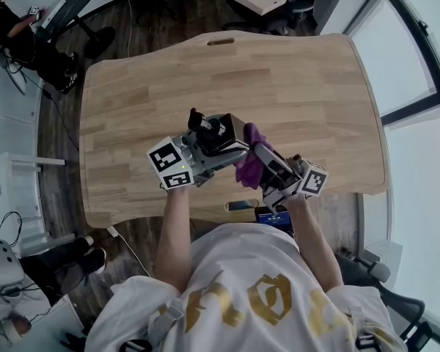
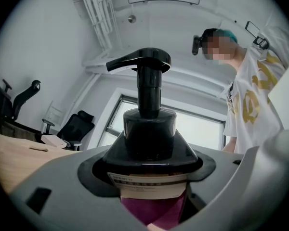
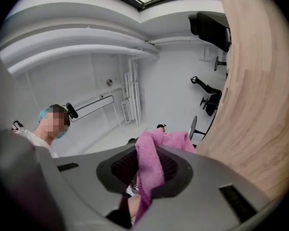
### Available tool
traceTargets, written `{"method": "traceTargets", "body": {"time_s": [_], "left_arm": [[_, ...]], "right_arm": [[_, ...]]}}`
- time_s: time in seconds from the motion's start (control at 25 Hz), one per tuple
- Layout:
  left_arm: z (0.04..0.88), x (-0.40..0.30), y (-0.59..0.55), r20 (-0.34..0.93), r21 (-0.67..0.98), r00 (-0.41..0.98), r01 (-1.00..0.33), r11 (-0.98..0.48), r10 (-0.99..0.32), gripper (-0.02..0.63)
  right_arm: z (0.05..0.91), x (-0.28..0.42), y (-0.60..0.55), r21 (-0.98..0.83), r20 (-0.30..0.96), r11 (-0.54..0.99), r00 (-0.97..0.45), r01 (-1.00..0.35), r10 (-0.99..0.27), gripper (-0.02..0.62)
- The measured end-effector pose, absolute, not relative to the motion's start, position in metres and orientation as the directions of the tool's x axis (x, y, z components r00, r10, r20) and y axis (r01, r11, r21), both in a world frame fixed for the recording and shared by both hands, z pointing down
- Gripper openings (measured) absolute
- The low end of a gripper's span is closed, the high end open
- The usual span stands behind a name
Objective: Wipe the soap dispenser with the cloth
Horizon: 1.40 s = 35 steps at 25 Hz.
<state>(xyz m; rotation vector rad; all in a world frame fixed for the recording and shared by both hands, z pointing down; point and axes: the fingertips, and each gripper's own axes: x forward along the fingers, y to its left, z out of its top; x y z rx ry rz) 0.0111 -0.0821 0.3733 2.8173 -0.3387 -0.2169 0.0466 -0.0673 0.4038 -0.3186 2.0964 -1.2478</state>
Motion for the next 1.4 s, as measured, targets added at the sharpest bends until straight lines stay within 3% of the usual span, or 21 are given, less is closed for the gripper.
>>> {"method": "traceTargets", "body": {"time_s": [0.2,0.4,0.52,0.68,1.0,1.4], "left_arm": [[0.399,-0.001,-0.090,-0.047,0.326,0.954,-0.267,-0.907,-0.298,0.360],[0.432,-0.004,-0.098,0.060,0.324,0.944,-0.327,-0.888,-0.325,0.360],[0.458,-0.006,-0.099,0.139,0.317,0.942,-0.336,-0.887,-0.307,0.360],[0.498,-0.009,-0.104,0.263,0.312,0.925,-0.352,-0.883,-0.276,0.360],[0.556,-0.009,-0.106,0.406,0.301,0.886,-0.363,-0.882,-0.226,0.360],[0.615,-0.002,-0.112,0.564,0.204,0.802,-0.366,-0.908,-0.197,0.360]], "right_arm": [[0.412,0.056,-0.087,-0.856,-0.346,0.517,-0.715,-0.025,-0.607,0.054],[0.444,0.069,-0.109,-0.777,-0.050,0.455,-0.679,-0.434,-0.733,0.054],[0.449,0.079,-0.117,-0.692,0.024,0.437,-0.624,-0.575,-0.781,0.054],[0.454,0.084,-0.126,-0.676,0.060,0.425,-0.620,-0.602,-0.782,0.054],[0.487,0.087,-0.130,-0.578,0.213,0.397,-0.601,-0.713,-0.770,0.054],[0.512,0.094,-0.134,-0.539,0.293,0.366,-0.577,-0.758,-0.763,0.054]]}}
